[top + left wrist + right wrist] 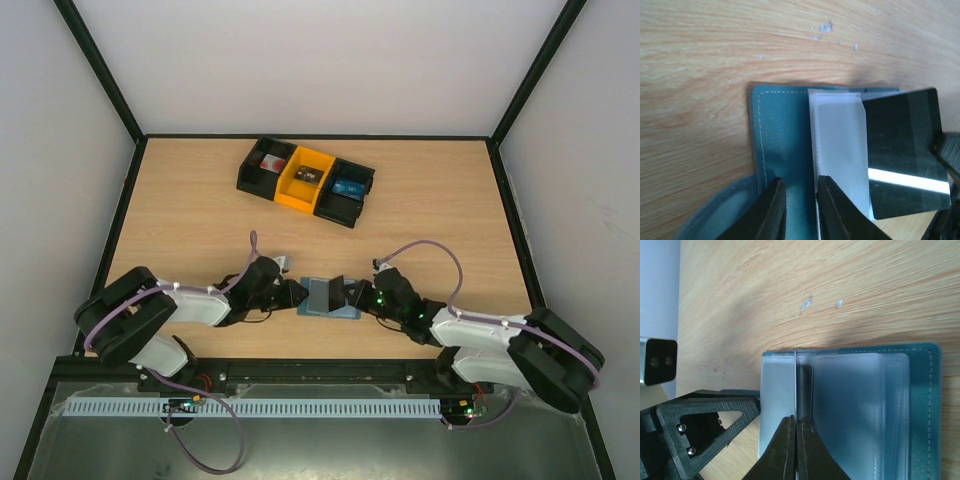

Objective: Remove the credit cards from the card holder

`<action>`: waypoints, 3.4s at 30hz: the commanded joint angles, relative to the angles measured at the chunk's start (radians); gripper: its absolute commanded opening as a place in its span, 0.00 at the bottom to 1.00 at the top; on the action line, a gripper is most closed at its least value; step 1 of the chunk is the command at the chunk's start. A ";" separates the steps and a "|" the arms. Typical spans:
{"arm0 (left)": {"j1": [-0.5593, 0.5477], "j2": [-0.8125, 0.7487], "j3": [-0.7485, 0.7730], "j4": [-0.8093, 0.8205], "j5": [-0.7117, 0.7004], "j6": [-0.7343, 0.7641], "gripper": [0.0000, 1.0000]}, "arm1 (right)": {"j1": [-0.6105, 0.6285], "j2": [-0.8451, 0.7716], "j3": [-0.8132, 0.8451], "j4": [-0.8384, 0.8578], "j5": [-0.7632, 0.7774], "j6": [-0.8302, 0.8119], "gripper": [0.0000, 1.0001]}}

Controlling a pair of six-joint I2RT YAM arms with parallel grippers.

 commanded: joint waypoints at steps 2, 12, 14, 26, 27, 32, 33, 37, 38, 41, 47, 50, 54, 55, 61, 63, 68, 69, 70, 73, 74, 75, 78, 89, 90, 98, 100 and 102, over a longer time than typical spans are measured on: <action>0.002 -0.048 0.106 -0.227 -0.079 0.084 0.29 | 0.003 -0.100 0.045 -0.180 0.083 0.045 0.02; -0.009 -0.231 0.196 -0.323 -0.166 0.343 0.45 | 0.004 -0.181 0.109 -0.302 0.077 0.168 0.02; -0.029 -0.301 0.166 -0.290 -0.180 0.440 0.46 | 0.003 -0.191 0.118 -0.322 0.086 0.199 0.02; -0.311 -0.550 -0.052 0.062 -0.274 1.118 0.60 | 0.004 -0.260 0.138 -0.281 0.070 0.346 0.02; -0.334 -0.531 -0.046 0.057 -0.294 1.156 0.60 | 0.004 -0.267 0.136 -0.276 0.069 0.352 0.02; -0.412 -0.406 -0.005 0.061 -0.415 1.303 0.61 | 0.004 -0.270 0.147 -0.256 0.043 0.352 0.02; -0.419 -0.379 0.003 0.072 -0.436 1.320 0.62 | 0.004 -0.266 0.146 -0.246 0.032 0.354 0.02; -0.434 -0.289 0.033 0.124 -0.493 1.388 0.62 | 0.005 -0.253 0.137 -0.211 0.004 0.367 0.02; -0.435 -0.274 0.038 0.133 -0.516 1.395 0.62 | 0.004 -0.252 0.134 -0.205 0.001 0.368 0.02; -0.439 -0.238 0.056 0.137 -0.553 1.423 0.61 | 0.005 -0.256 0.127 -0.197 -0.004 0.373 0.02; -0.440 -0.213 0.061 0.154 -0.584 1.441 0.55 | 0.004 -0.256 0.128 -0.186 -0.020 0.374 0.02; -0.441 -0.209 0.058 0.160 -0.600 1.453 0.50 | 0.005 -0.251 0.127 -0.180 -0.026 0.373 0.02; -0.442 -0.200 0.056 0.150 -0.616 1.470 0.48 | 0.004 -0.245 0.123 -0.161 -0.039 0.376 0.02; -0.443 -0.198 0.055 0.150 -0.619 1.473 0.46 | 0.005 -0.243 0.121 -0.156 -0.041 0.378 0.02; -0.450 -0.196 0.048 0.155 -0.646 1.489 0.26 | 0.005 -0.238 0.117 -0.142 -0.049 0.380 0.02; -0.450 -0.200 0.040 0.160 -0.653 1.481 0.19 | 0.005 -0.238 0.112 -0.135 -0.051 0.380 0.02; -0.449 -0.213 0.031 0.150 -0.657 1.423 0.03 | 0.004 -0.242 0.078 -0.091 -0.069 0.370 0.02; -0.448 -0.216 0.034 0.138 -0.656 1.402 0.03 | 0.004 -0.245 0.073 -0.089 -0.070 0.358 0.02; -0.447 -0.218 0.035 0.119 -0.658 1.381 0.03 | 0.005 -0.248 0.070 -0.085 -0.070 0.343 0.02; -0.442 -0.229 0.032 0.090 -0.661 1.310 0.02 | 0.004 -0.262 0.063 -0.086 -0.064 0.296 0.16; -0.441 -0.235 0.029 0.086 -0.662 1.284 0.02 | 0.005 -0.269 0.062 -0.085 -0.060 0.278 0.23; -0.440 -0.242 0.022 0.081 -0.662 1.257 0.02 | 0.005 -0.275 0.060 -0.084 -0.057 0.260 0.28; -0.421 -0.270 0.013 0.053 -0.649 1.152 0.02 | 0.003 -0.297 0.055 -0.075 -0.052 0.201 0.40; -0.106 -0.481 -0.012 -0.042 -0.227 0.575 0.03 | 0.004 -0.349 0.045 -0.022 -0.069 -0.006 0.50; -0.064 -0.509 -0.024 -0.021 -0.160 0.528 0.03 | 0.004 -0.349 0.042 -0.005 -0.080 -0.008 0.50; 0.103 -0.603 -0.079 0.140 0.144 0.172 0.03 | 0.005 -0.334 0.034 0.138 -0.137 0.021 0.50; 0.110 -0.602 -0.079 0.158 0.193 0.110 0.02 | 0.004 -0.327 0.038 0.161 -0.134 0.030 0.51; 0.115 -0.601 -0.072 0.163 0.232 0.058 0.03 | 0.005 -0.313 0.046 0.172 -0.137 0.032 0.51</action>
